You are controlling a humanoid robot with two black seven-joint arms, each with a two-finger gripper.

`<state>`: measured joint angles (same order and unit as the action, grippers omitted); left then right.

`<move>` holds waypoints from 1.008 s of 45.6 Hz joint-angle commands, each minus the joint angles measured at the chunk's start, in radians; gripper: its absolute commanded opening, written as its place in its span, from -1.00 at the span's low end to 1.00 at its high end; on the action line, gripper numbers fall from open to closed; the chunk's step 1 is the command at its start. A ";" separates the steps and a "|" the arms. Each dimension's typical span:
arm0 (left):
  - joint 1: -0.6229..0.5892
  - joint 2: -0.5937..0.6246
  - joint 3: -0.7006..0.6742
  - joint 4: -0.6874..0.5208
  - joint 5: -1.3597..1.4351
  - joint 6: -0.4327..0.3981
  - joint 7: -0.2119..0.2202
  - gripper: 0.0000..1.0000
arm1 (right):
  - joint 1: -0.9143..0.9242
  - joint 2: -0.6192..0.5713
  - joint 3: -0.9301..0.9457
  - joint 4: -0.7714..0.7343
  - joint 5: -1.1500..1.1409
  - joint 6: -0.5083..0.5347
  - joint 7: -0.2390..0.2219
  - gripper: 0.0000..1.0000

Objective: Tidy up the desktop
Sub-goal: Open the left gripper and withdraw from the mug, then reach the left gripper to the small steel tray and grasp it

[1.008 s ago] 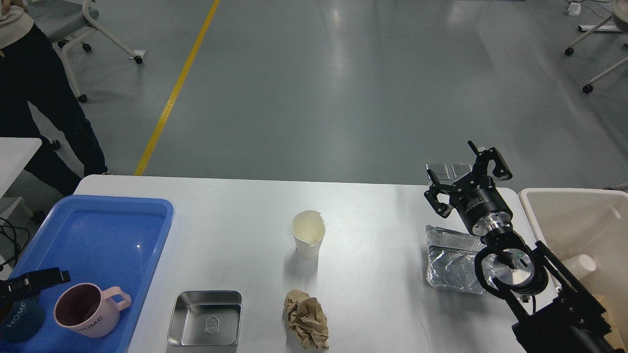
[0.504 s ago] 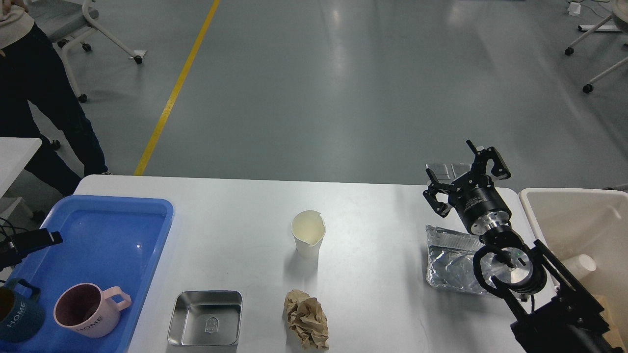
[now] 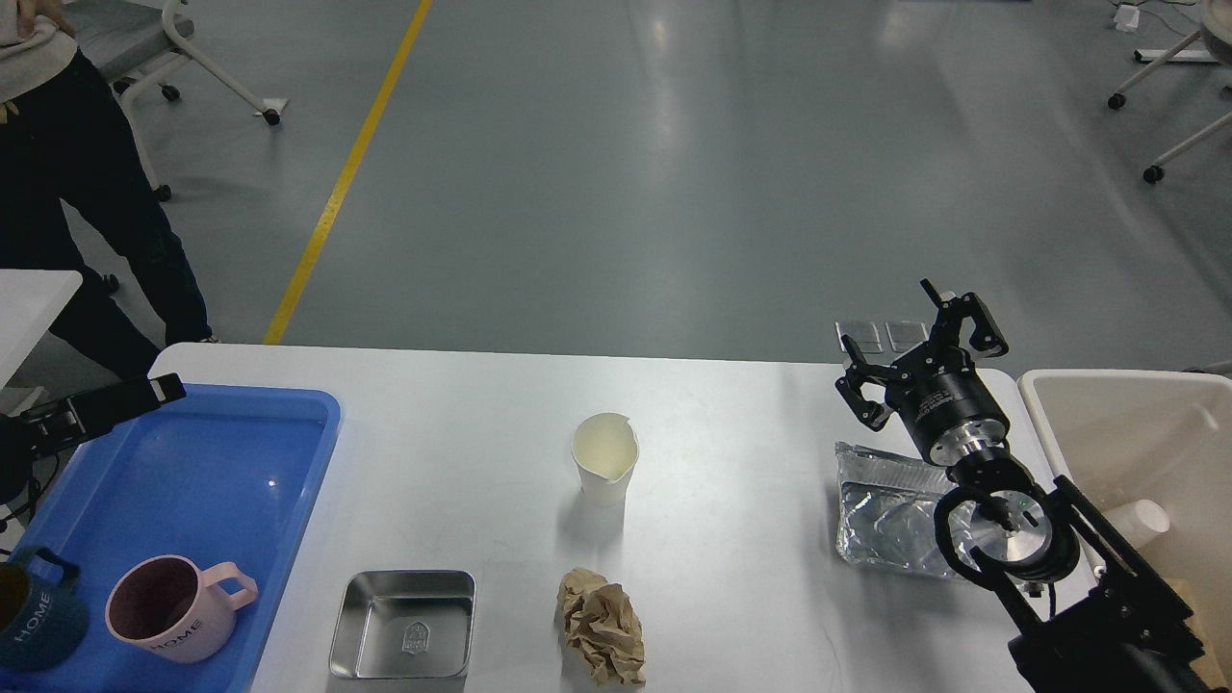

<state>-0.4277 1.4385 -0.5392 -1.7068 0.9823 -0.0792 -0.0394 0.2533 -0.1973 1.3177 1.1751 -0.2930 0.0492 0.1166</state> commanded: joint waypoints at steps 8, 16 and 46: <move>-0.003 0.014 -0.044 -0.050 0.004 0.033 -0.010 0.92 | 0.001 -0.004 -0.003 0.000 0.000 0.000 0.000 1.00; -0.005 -0.013 -0.059 -0.051 0.003 0.023 -0.008 0.92 | -0.002 -0.007 -0.003 0.000 0.000 0.000 0.000 1.00; -0.078 -0.435 0.191 0.138 0.029 -0.129 0.105 0.92 | 0.006 -0.005 -0.006 -0.002 0.000 0.001 0.000 1.00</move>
<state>-0.4687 1.0494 -0.4248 -1.5735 0.9978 -0.2083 0.0535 0.2572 -0.2068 1.3130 1.1751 -0.2930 0.0508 0.1166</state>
